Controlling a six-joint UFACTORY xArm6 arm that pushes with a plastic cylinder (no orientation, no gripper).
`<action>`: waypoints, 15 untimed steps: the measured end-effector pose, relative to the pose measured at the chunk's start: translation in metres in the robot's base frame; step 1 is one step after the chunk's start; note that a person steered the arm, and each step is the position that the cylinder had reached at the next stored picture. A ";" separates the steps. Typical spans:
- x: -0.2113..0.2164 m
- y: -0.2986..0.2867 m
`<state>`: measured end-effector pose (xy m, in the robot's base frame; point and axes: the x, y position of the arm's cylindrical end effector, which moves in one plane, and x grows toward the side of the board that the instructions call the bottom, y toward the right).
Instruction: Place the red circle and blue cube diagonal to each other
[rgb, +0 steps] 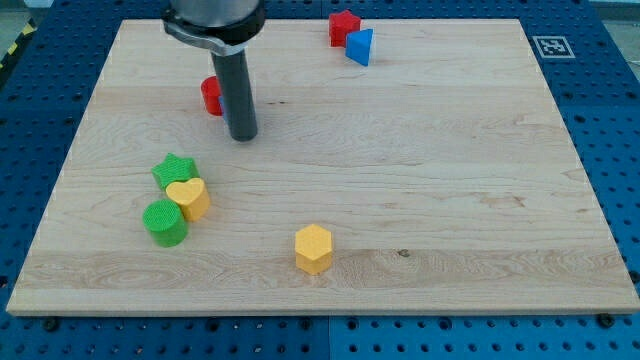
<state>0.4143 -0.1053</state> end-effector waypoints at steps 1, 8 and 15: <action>0.000 -0.032; -0.120 -0.014; -0.155 -0.049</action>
<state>0.2590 -0.1546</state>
